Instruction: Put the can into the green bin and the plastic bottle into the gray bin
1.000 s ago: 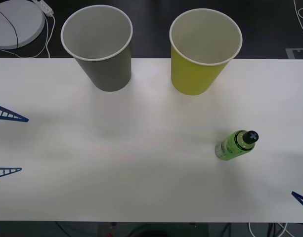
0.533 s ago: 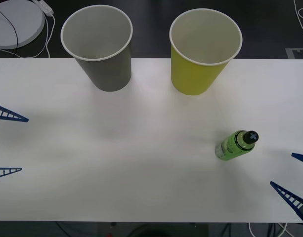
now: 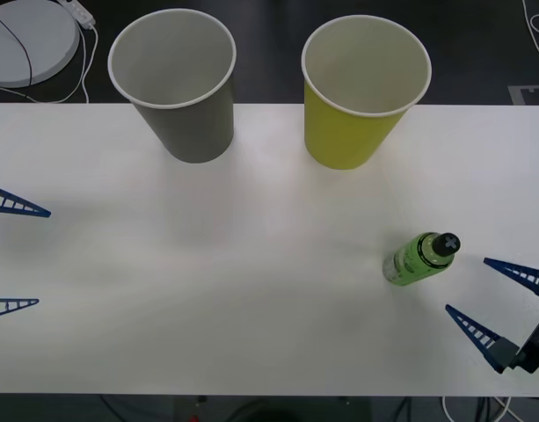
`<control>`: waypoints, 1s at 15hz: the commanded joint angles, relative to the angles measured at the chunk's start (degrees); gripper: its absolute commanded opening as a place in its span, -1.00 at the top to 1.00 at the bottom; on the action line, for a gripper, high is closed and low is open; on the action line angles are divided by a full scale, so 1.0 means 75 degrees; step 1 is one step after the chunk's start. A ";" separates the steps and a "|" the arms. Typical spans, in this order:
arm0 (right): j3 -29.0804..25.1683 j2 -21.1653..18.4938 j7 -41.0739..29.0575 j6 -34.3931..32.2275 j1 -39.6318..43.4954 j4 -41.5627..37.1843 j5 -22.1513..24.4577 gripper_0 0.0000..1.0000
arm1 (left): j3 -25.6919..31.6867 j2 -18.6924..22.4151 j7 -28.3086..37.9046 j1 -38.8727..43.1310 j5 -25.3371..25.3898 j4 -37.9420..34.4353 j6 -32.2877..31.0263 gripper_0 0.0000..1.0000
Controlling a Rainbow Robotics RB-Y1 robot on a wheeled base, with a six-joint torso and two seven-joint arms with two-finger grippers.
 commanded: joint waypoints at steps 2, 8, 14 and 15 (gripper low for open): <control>0.0227 0.0137 0.0086 0.0206 -0.0290 -0.0002 0.0003 -1.00 | 0.0000 0.0000 0.0000 0.0000 0.0000 0.0000 0.0001 -1.00; 0.0602 0.0278 0.0086 0.0428 -0.0782 -0.0002 0.0003 -1.00 | 0.0000 0.0000 0.0000 0.0000 0.0000 0.0000 0.0001 -1.00; 0.0977 0.0395 0.0133 0.0839 -0.1321 0.0010 0.0085 -1.00 | 0.0000 0.0000 0.0000 0.0000 0.0000 0.0000 0.0001 -1.00; 0.0988 0.0430 0.0145 0.0862 -0.1391 -0.0002 0.0190 -1.00 | 0.0000 0.0000 0.0000 0.0000 0.0000 0.0000 0.0001 -1.00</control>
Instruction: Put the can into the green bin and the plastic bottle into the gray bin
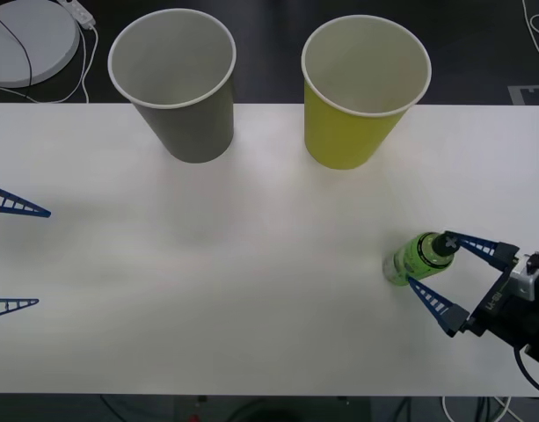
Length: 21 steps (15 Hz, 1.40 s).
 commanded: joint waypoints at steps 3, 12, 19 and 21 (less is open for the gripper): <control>0.0095 0.0129 0.0034 0.0063 -0.0291 -0.0003 0.0277 -1.00 | 0.0000 0.0000 0.0000 0.0000 0.0000 0.0000 0.0001 -1.00; 0.0236 0.0222 0.0104 0.0133 -0.0455 -0.0003 0.0289 0.95 | 0.0000 0.0000 0.0000 0.0000 0.0000 0.0000 0.0001 -1.00; 0.0236 0.0258 0.0046 0.0133 -0.0479 -0.0109 0.0312 1.00 | 0.0000 0.0000 0.0000 0.0000 0.0000 0.0000 0.0001 -1.00; 0.0236 0.0246 -0.0036 0.0156 -0.0479 -0.0261 0.0324 1.00 | 0.0000 0.0000 0.0000 0.0000 0.0000 0.0000 0.0001 -1.00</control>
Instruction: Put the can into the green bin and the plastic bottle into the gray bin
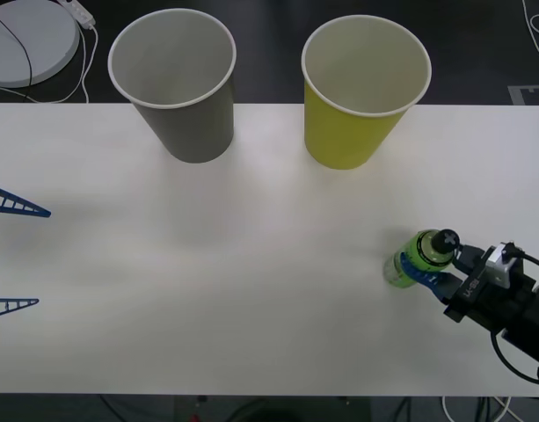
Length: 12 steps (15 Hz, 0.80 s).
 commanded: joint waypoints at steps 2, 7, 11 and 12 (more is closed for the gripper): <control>-0.0014 -0.0047 -0.0153 0.0093 0.0002 -0.0258 0.0013 1.00 | 0.0000 0.0000 0.0000 0.0000 0.0000 0.0000 -0.0001 -1.00; -0.0611 -0.0258 -0.1583 0.0105 0.0213 -0.0867 0.1197 1.00 | 0.0000 0.0000 0.0000 0.0000 0.0000 0.0000 -0.0001 -1.00; -0.1479 -0.0434 -0.4337 0.0105 0.0681 -0.2074 0.3189 1.00 | 0.0000 0.0000 0.0000 0.0000 0.0000 0.0000 -0.0001 -1.00; -0.1654 -0.0446 -0.5134 0.0105 0.0740 -0.2402 0.3751 1.00 | 0.0000 0.0000 0.0000 0.0000 0.0000 0.0000 -0.0001 -1.00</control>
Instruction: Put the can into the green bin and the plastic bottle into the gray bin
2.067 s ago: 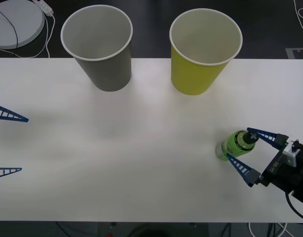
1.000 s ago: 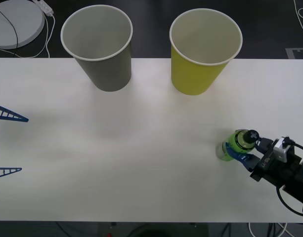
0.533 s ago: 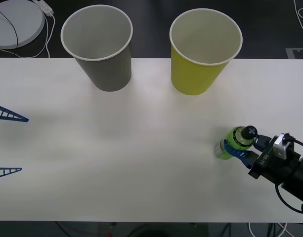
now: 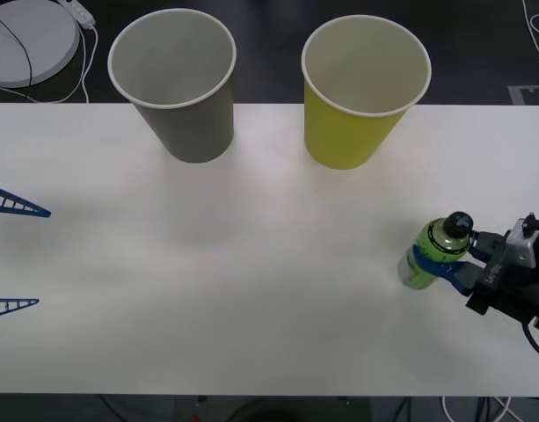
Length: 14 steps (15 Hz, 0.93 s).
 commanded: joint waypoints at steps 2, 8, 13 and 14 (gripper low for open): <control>-0.0496 -0.0034 -0.2584 0.0012 0.0116 -0.0990 0.1661 1.00 | 0.0000 0.0000 0.0000 0.0000 0.0000 0.0000 -0.0001 -1.00; -0.0883 -0.0280 -0.5795 0.0000 0.0093 -0.2513 0.3618 1.00 | 0.0000 0.0000 0.0000 0.0000 0.0000 0.0000 -0.0001 -1.00; -0.1012 -0.0561 -0.8221 -0.0539 -0.0329 -0.3545 0.5083 1.00 | 0.0000 0.0000 0.0000 0.0000 0.0000 0.0000 -0.0001 -1.00; -0.1082 -0.0561 -0.8772 -0.0879 -0.0540 -0.3755 0.5423 1.00 | 0.0000 0.0000 0.0000 0.0000 0.0000 0.0000 -0.0001 -1.00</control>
